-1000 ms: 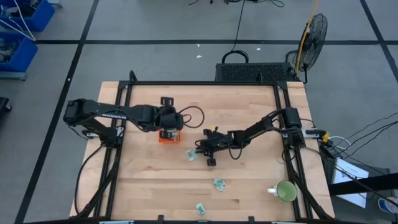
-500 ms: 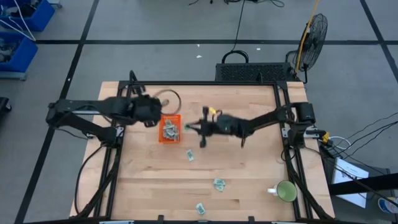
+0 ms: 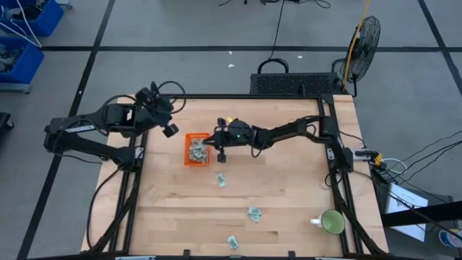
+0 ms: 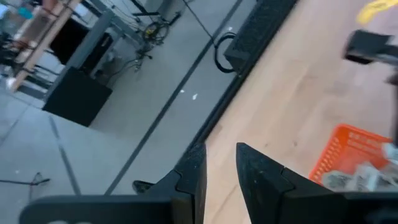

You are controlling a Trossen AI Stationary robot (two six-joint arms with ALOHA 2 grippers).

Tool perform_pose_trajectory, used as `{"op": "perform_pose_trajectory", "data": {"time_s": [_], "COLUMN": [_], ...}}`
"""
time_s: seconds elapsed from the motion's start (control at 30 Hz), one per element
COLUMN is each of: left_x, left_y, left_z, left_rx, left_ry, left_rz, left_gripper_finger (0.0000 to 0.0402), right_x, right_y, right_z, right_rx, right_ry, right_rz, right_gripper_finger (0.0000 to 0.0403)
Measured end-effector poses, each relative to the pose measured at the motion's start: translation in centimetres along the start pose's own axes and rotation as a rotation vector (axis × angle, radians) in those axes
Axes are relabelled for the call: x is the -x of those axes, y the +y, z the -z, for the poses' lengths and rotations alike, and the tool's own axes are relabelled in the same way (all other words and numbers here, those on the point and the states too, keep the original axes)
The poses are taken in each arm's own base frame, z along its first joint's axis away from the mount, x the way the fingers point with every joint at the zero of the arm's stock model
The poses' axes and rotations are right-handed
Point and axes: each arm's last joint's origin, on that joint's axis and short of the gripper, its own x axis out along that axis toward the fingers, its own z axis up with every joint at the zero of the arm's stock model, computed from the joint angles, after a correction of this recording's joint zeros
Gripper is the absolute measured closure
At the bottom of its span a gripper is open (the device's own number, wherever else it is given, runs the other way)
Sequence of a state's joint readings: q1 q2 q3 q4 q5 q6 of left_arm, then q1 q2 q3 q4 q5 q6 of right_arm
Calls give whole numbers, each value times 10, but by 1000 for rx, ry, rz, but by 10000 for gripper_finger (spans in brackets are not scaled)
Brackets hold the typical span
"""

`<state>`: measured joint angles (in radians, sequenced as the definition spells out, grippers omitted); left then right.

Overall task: Pick and place Stevia / Truvia into bins
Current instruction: Put the green stevia packet into the orange bin

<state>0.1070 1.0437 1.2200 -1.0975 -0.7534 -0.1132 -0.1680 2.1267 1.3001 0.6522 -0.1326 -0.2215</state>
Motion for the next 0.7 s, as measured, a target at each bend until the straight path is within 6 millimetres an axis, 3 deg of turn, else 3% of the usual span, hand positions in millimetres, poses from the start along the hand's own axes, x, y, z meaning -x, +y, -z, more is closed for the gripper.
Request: {"op": "perform_pose_trajectory", "data": {"time_s": [0.27,0.4,0.5,0.7], "left_x": [-4,-5,-5,-5], "left_y": [-5,-6,-7,-9], "left_z": [-1,-2,-2,-2], "left_rx": [-13,-16,-17,-20], "left_ry": [19,23,27,34], "left_rz": [45,51,63,129], "left_gripper_finger": [309,309,309,309], "right_x": [-11,-11,-6,23], "right_y": [3,4,7,27], "right_z": [16,15,1,-52], "right_rx": [-23,-28,-18,74], "right_ry": [57,55,30,63], "right_rz": [-13,-15,-21,-94], "right_gripper_finger": [331,308,294,285]}}
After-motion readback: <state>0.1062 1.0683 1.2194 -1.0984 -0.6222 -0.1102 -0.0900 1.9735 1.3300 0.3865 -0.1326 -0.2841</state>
